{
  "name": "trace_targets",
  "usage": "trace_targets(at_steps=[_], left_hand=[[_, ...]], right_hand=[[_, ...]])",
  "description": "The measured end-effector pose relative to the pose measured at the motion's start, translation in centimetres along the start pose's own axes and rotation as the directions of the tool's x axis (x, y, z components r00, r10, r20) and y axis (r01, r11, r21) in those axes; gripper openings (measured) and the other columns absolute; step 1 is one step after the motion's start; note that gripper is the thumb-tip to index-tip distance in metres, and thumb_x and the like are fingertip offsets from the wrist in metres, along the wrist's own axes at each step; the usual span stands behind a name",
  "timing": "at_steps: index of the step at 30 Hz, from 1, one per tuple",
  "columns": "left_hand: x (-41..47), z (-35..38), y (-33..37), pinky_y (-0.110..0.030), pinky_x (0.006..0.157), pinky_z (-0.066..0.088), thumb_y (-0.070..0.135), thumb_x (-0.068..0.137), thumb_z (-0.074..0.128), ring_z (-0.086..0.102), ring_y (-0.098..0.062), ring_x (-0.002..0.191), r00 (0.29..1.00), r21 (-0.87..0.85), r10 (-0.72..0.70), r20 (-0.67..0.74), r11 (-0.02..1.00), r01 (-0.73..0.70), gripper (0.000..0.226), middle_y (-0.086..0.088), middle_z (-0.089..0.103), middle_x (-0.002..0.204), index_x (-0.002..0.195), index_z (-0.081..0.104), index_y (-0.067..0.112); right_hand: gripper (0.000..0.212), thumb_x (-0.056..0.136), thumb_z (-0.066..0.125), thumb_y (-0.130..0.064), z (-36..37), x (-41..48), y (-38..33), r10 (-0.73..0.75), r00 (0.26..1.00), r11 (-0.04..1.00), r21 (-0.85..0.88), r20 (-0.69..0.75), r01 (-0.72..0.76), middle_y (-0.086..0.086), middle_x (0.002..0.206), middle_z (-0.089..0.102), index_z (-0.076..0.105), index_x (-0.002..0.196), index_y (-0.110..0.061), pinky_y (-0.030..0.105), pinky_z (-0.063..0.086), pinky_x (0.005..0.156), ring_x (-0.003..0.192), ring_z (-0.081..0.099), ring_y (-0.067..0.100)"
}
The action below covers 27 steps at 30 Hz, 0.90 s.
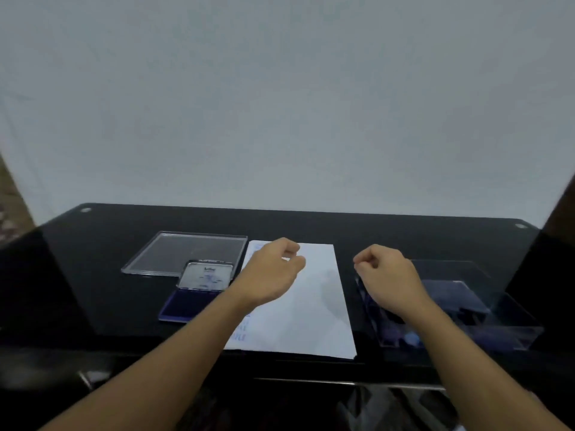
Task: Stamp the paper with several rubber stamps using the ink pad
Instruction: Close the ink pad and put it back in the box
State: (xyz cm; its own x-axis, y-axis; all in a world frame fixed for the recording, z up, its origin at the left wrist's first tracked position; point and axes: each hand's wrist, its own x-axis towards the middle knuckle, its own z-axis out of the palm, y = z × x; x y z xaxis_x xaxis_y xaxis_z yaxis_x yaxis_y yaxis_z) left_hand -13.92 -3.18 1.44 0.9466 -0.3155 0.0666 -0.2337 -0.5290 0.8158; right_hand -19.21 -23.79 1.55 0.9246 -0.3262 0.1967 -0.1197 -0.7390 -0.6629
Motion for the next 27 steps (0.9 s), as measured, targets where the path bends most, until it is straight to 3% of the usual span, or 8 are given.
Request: trace_targets(at_steps=[5,8,10,13,15,17,21,27], left_hand=[[-1.5,-6.8,-3.9,-0.026,0.075,0.049,0.025,0.097,0.058,0.063,-0.010,0.099,0.973,-0.107,-0.154,-0.173,0.985,0.136,0.015,0.010,0.067,0.108,0.110,0.066,0.026],[-1.6,-9.9,-7.3,-0.031,0.073,0.044,0.021,0.096,0.057,0.061,-0.015,0.086,0.920,-0.208,-0.269,-0.286,0.954,0.214,0.012,0.006,0.067,0.092,0.091,0.068,0.022],[-1.5,-11.2,-9.3,-0.032,0.071,0.039,0.019,0.095,0.054,0.053,-0.017,0.073,0.874,-0.266,-0.350,-0.337,0.926,0.268,0.017,0.000,0.062,0.084,0.083,0.066,0.014],[-0.8,-12.1,-11.3,-0.035,0.071,0.040,0.024,0.099,0.051,0.053,-0.019,0.079,0.810,-0.353,-0.478,-0.339,0.863,0.362,0.018,-0.006,0.061,0.097,0.094,0.063,0.012],[-0.3,-12.4,-12.6,-0.037,0.080,0.045,0.034,0.101,0.050,0.059,-0.021,0.098,0.796,-0.431,-0.544,-0.263,0.805,0.408,0.028,-0.003,0.064,0.115,0.116,0.063,0.013],[0.2,-12.5,-13.1,-0.038,0.083,0.046,0.038,0.101,0.050,0.061,-0.021,0.101,0.794,-0.459,-0.566,-0.224,0.779,0.426,0.037,-0.002,0.065,0.115,0.126,0.060,0.013],[0.7,-12.5,-12.9,-0.041,0.091,0.048,0.035,0.102,0.050,0.063,-0.026,0.104,0.811,-0.460,-0.557,-0.181,0.776,0.431,0.030,-0.001,0.068,0.109,0.116,0.064,0.012],[-0.4,-13.0,-13.6,-0.042,0.090,0.045,0.033,0.101,0.050,0.063,-0.018,0.098,0.811,-0.557,-0.523,-0.263,0.768,0.315,0.024,0.000,0.071,0.103,0.106,0.067,0.017]], right_hand=[[0.011,0.093,0.057,-0.021,5.6,-0.8,-4.6,0.031,0.986,0.962,0.263,0.166,-0.075,-0.007,0.097,0.068,0.067,0.098,-0.022,0.026,0.050,0.067,0.089,0.065,0.013],[0.019,0.095,0.053,-0.019,9.2,-1.0,-7.6,0.067,0.950,0.921,0.346,0.304,-0.176,0.011,0.101,0.068,0.066,0.102,-0.006,0.036,0.054,0.071,0.087,0.066,0.021],[0.019,0.098,0.051,-0.021,11.4,-1.1,-9.5,0.106,0.911,0.861,0.421,0.399,-0.285,0.012,0.107,0.068,0.064,0.102,-0.008,0.040,0.057,0.081,0.091,0.067,0.023],[0.019,0.099,0.049,-0.023,13.7,-0.9,-11.7,0.148,0.858,0.723,0.538,0.491,-0.433,0.013,0.107,0.066,0.064,0.098,-0.010,0.040,0.057,0.080,0.088,0.063,0.023],[0.021,0.099,0.048,-0.023,15.3,-0.4,-12.7,0.176,0.844,0.690,0.548,0.507,-0.473,0.008,0.091,0.060,0.060,0.086,-0.012,0.039,0.054,0.075,0.083,0.056,0.023],[0.019,0.098,0.047,-0.024,16.3,0.2,-13.3,0.210,0.835,0.684,0.534,0.509,-0.497,0.004,0.082,0.051,0.056,0.084,-0.014,0.034,0.049,0.067,0.076,0.048,0.021],[0.026,0.099,0.045,-0.028,17.7,0.9,-14.1,0.226,0.830,0.685,0.523,0.509,-0.507,0.006,0.087,0.061,0.062,0.105,-0.009,0.033,0.050,0.068,0.079,0.056,0.020],[0.015,0.095,0.041,-0.017,17.5,0.2,-14.3,0.219,0.885,0.651,0.614,0.411,-0.446,0.007,0.078,0.056,0.054,0.090,-0.013,0.036,0.040,0.067,0.075,0.045,0.022]])
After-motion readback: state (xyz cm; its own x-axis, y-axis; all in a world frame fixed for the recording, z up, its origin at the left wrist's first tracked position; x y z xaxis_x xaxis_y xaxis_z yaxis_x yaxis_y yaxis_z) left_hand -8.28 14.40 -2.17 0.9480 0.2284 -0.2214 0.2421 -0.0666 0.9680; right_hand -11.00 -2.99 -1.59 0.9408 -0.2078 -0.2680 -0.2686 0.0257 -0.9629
